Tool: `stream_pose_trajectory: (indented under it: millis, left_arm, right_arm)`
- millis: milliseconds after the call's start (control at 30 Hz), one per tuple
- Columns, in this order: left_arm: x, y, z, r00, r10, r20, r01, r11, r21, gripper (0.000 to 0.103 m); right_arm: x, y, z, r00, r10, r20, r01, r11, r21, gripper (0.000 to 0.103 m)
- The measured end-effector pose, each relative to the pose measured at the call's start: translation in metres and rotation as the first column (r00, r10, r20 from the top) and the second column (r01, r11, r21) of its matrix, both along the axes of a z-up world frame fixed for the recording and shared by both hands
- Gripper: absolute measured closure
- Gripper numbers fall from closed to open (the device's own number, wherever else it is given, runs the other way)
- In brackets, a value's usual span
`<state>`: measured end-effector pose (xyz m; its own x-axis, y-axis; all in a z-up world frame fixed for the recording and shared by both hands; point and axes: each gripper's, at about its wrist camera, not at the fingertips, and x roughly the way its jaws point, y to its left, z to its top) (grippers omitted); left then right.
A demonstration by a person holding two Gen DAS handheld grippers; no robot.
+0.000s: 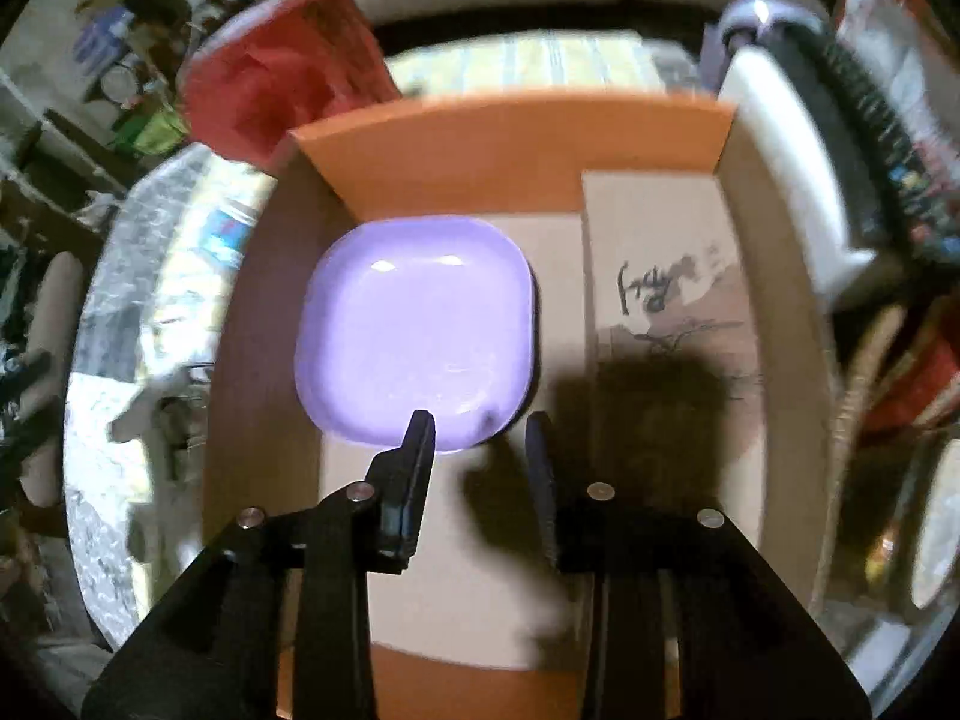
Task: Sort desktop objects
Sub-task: 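Lift the purple bowl with the right gripper and lower it into the tray box, then grasp the purple eyelash curler on the white bag with the right gripper and lift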
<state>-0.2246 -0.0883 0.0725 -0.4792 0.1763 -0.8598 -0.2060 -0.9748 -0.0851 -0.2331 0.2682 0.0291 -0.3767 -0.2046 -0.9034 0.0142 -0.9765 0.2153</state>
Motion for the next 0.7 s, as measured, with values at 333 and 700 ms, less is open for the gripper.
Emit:
stream_pose_trajectory:
  millis: [333,700]
  left_arm:
    - [0.039,-0.039,-0.038,0.999,0.010,0.033,-0.012,0.999,0.041,0.010]
    - [0.060,-0.044,-0.053,0.998,-0.015,0.055,0.009,0.994,0.107,0.010]
  right_arm:
    - [0.020,-0.117,0.054,0.956,0.274,-0.103,-0.274,0.962,0.011,0.056]
    - [-0.013,-0.222,-0.024,0.925,0.373,0.069,-0.377,0.885,0.272,0.063]
